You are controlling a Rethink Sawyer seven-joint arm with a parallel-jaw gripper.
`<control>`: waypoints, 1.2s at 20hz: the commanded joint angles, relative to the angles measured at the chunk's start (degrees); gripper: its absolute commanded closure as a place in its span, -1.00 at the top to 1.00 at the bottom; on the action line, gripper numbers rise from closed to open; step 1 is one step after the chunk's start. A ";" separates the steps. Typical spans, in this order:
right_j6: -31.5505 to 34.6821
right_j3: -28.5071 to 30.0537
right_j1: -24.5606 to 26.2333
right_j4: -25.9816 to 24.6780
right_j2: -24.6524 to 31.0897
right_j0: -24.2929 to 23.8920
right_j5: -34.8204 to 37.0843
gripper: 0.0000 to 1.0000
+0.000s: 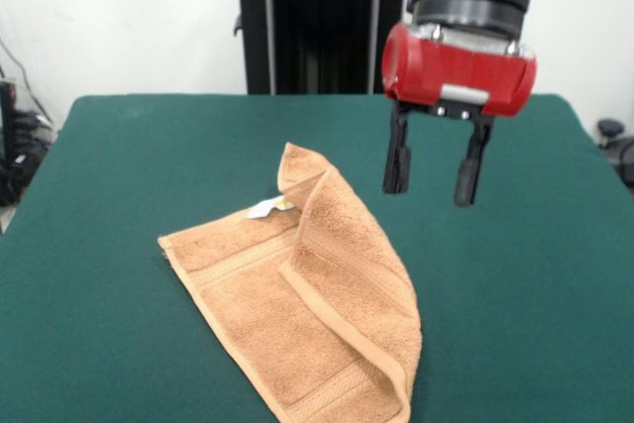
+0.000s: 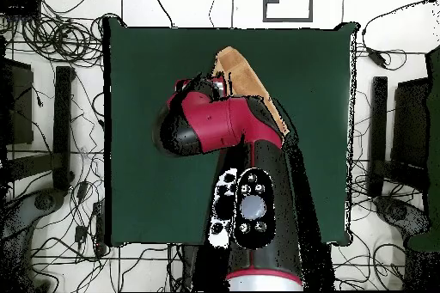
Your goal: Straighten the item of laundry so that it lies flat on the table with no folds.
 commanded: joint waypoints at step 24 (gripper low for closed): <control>10.91 14.75 2.21 0.86 -10.76 2.12 3.90 1.00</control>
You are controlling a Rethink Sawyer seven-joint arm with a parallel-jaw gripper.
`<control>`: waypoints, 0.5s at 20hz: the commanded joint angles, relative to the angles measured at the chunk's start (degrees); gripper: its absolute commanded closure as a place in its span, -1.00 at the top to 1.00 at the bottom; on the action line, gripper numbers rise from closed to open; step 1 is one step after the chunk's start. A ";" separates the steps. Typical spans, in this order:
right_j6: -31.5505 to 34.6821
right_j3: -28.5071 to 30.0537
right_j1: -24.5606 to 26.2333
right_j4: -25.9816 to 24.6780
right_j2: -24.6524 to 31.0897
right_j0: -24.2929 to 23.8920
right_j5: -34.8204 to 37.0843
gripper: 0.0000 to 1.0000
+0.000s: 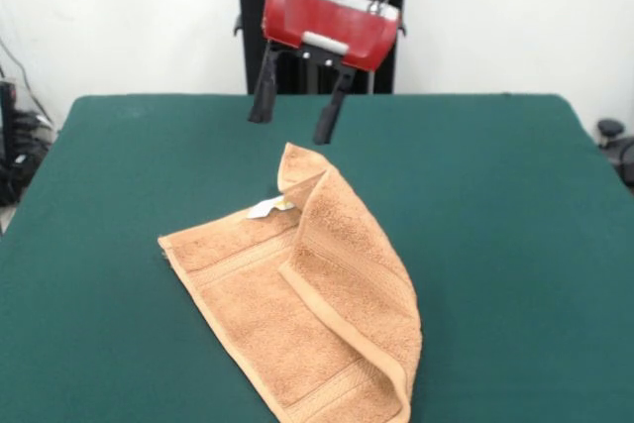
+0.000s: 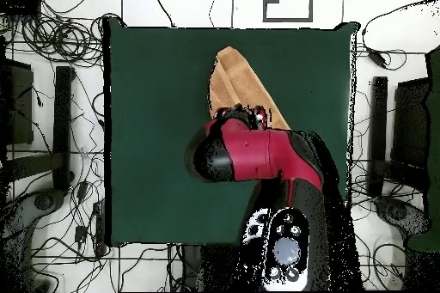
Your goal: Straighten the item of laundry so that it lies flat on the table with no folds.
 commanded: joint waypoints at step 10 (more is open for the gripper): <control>10.33 4.08 10.86 -0.49 -5.42 4.31 -3.10 1.00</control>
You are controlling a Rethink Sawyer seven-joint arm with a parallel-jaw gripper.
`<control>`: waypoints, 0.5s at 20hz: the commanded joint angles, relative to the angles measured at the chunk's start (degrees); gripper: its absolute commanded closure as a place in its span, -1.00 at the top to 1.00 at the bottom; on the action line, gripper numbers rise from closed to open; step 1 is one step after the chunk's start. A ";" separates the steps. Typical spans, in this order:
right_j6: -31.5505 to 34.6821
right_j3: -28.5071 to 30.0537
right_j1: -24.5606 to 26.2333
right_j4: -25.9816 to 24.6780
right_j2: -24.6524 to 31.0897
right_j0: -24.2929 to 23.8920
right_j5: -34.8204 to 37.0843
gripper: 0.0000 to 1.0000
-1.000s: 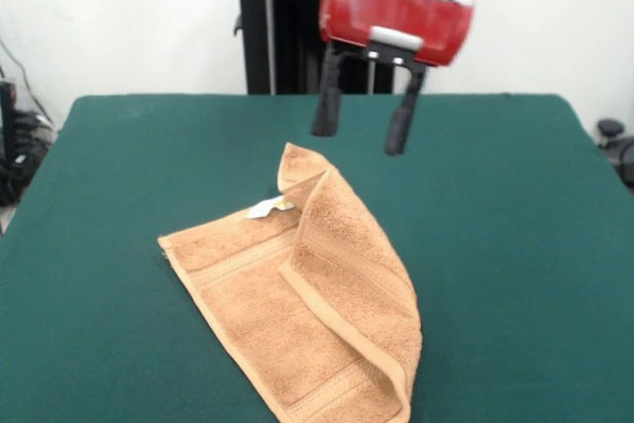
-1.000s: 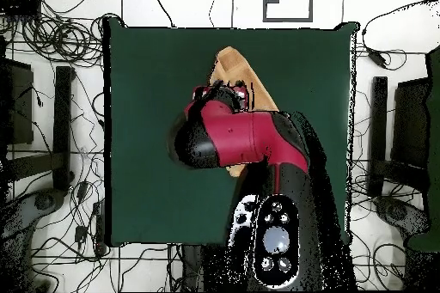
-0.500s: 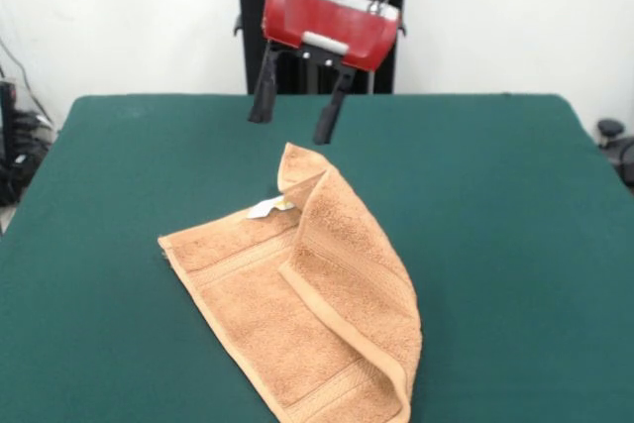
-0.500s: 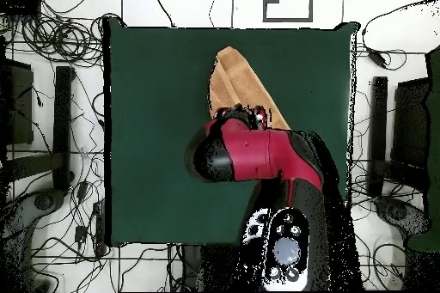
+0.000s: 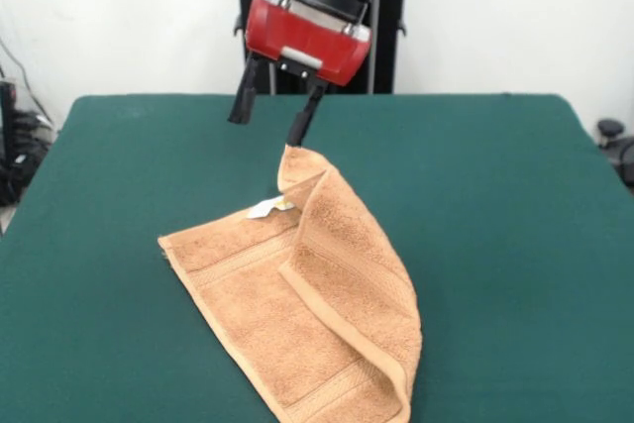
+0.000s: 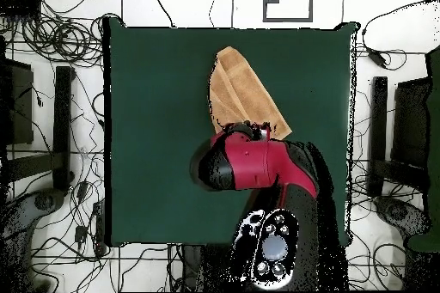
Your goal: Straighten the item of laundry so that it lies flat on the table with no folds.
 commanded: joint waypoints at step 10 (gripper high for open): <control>10.16 0.38 10.91 -1.07 -6.05 3.47 -10.46 1.00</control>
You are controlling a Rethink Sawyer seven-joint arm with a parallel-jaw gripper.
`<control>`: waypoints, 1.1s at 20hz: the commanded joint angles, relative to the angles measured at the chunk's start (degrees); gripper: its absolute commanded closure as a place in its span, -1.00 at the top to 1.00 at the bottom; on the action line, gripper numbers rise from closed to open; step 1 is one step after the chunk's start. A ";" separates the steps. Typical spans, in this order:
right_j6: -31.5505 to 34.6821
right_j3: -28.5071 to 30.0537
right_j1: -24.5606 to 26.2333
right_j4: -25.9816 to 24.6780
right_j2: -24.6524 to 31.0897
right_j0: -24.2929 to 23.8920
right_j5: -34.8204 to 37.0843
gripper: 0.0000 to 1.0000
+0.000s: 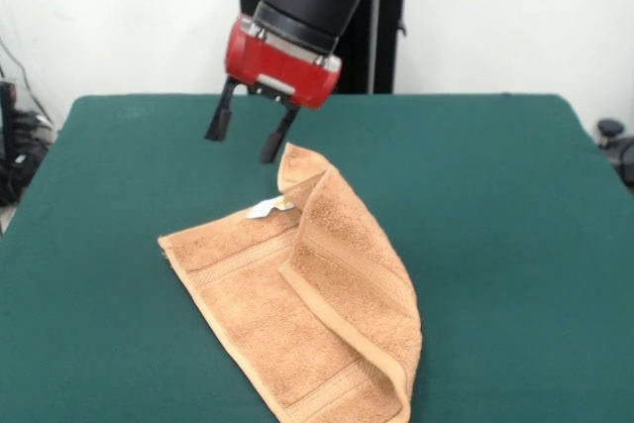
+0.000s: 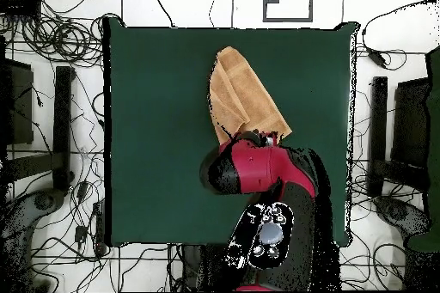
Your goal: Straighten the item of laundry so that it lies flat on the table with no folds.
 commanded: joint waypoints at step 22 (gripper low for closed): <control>6.30 -9.53 5.54 2.41 -1.28 3.28 -4.40 1.00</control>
